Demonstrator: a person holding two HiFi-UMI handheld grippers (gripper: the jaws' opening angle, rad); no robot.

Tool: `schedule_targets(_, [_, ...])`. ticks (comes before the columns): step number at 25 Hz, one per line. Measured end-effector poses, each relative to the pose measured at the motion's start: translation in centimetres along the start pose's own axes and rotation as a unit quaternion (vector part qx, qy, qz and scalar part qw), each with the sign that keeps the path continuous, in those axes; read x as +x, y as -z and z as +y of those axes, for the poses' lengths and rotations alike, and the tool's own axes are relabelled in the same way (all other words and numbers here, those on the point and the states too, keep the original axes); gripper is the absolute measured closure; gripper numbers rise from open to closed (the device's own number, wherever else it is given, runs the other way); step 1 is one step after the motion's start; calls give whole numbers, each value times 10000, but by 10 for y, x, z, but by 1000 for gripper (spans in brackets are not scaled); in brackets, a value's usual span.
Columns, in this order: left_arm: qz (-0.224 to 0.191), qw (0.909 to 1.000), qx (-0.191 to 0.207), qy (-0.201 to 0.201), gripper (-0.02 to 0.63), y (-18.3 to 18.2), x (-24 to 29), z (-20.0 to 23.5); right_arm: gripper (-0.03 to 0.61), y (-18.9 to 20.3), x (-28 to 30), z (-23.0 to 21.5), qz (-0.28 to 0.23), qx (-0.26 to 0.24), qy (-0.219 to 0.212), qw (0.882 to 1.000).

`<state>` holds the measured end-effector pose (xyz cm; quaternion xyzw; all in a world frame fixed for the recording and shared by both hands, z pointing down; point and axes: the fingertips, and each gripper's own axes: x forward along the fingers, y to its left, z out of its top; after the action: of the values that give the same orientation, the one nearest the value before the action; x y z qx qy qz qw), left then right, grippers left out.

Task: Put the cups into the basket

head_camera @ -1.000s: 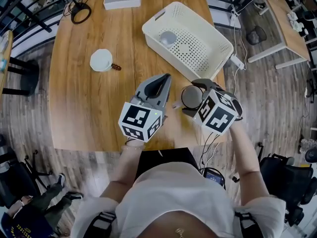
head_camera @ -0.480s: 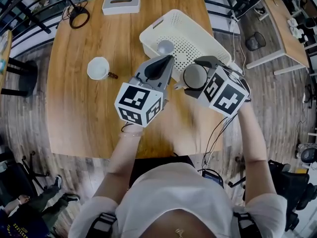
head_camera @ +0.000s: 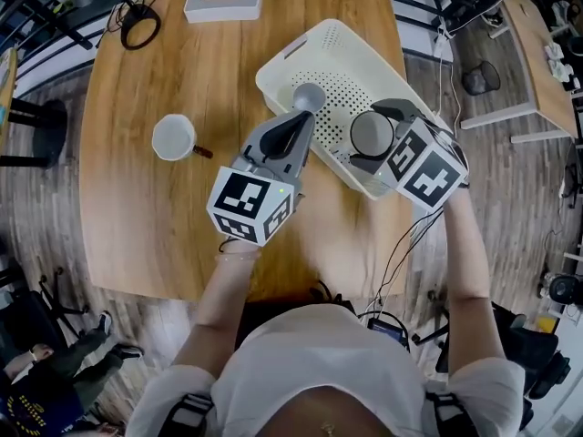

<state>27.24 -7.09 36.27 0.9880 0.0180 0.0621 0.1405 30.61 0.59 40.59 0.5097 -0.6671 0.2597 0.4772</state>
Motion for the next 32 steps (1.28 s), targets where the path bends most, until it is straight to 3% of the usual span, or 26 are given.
schedule_targets(14, [8,9980,268,-568,606,24,8,50,189,25,78,-38,268,-4,-380,9989])
schedule_targets(32, [187,9942,95,-1052,606,51,2,83,189,22,134,-31,252,-296,-801,9960])
